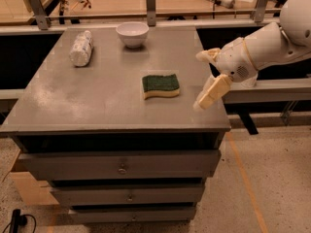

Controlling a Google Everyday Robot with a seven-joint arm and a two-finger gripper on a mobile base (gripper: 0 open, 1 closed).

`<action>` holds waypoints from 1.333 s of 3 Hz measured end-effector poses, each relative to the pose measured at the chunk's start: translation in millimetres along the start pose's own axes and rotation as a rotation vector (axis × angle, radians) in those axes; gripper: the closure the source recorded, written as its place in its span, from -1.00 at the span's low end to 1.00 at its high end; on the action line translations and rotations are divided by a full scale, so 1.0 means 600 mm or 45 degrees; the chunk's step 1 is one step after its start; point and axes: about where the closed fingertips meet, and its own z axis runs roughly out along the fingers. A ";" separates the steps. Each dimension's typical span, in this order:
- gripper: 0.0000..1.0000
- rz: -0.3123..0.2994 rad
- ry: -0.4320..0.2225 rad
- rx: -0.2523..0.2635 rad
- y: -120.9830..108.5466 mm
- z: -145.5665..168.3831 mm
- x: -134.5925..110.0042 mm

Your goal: Move sponge near blue plastic bottle

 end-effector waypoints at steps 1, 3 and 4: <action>-0.80 0.040 -0.045 -0.026 -0.032 0.037 0.015; -0.84 0.053 -0.103 -0.069 -0.075 0.101 0.016; -0.79 0.066 -0.123 -0.108 -0.091 0.141 0.012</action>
Offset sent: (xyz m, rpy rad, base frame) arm 0.0647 0.0222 -0.0429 0.1044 0.0439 0.0096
